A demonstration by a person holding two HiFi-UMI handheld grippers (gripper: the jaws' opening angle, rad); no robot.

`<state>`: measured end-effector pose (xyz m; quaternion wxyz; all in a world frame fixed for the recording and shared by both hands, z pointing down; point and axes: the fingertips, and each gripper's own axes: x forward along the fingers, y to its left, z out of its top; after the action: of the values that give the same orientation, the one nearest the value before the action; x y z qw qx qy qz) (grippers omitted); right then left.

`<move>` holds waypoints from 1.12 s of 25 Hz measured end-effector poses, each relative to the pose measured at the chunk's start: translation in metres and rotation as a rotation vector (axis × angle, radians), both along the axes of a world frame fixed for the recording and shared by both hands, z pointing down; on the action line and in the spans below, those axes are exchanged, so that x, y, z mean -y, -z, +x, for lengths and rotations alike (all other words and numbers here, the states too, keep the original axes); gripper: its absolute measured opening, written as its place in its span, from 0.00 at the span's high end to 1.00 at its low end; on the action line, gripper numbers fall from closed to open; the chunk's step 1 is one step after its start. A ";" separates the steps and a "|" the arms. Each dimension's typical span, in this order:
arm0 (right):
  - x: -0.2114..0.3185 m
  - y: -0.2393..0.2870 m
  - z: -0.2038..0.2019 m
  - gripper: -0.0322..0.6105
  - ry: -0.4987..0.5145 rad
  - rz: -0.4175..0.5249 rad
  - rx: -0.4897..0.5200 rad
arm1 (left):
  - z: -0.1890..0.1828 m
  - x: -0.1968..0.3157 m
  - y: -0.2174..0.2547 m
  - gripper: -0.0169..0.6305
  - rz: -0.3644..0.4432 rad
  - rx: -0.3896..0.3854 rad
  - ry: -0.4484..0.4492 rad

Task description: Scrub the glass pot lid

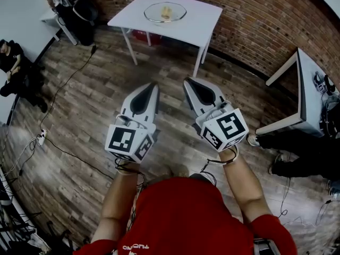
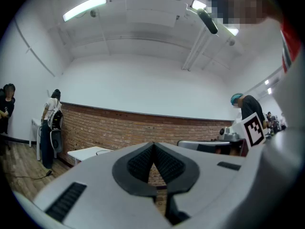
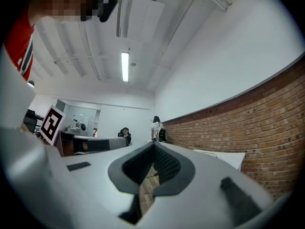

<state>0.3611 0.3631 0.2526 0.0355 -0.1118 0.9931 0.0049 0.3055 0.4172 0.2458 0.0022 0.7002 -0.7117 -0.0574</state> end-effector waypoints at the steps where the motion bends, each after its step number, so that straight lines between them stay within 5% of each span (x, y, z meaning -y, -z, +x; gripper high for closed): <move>1: 0.001 0.000 -0.003 0.90 -0.002 0.000 -0.003 | -0.004 0.000 0.000 0.95 0.000 -0.001 0.000; 28: 0.006 -0.013 -0.081 0.90 -0.060 0.033 -0.039 | -0.098 0.001 -0.011 0.95 0.012 -0.005 -0.024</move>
<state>0.2799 0.3567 0.2656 0.0177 -0.1410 0.9895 0.0247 0.2072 0.4162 0.2565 0.0007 0.7085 -0.7028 -0.0634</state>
